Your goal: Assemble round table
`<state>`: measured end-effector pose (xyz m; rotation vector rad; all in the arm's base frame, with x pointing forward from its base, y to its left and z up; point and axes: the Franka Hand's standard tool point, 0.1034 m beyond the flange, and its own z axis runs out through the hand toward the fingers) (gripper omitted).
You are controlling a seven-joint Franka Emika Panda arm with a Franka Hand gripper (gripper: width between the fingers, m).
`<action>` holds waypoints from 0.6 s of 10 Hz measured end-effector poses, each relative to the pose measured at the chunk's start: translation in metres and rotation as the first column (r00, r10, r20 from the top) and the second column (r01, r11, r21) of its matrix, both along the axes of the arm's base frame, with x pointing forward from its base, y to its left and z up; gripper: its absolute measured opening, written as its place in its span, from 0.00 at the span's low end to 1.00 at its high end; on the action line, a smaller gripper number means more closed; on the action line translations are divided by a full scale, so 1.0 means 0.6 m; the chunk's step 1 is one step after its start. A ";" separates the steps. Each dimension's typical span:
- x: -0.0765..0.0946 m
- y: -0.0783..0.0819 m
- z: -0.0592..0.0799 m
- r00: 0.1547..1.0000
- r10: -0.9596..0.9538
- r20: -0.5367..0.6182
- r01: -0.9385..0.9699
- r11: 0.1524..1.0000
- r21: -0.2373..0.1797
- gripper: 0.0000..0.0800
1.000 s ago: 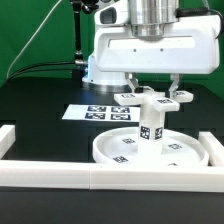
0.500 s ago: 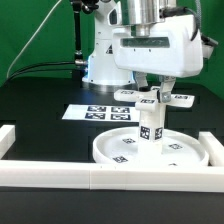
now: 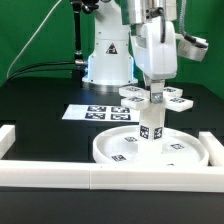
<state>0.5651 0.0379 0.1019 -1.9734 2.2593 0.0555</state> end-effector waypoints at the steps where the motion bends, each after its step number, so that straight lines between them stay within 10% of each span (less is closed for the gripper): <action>1: 0.001 -0.001 0.000 0.998 -0.058 -0.005 0.058 0.998 0.009 0.55; 6: 0.001 0.000 0.002 0.997 -0.080 -0.007 0.080 0.996 0.025 0.71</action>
Offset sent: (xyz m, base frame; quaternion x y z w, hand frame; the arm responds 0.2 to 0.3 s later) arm 0.0000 0.0000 0.0000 0.0000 0.0000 0.1938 0.9810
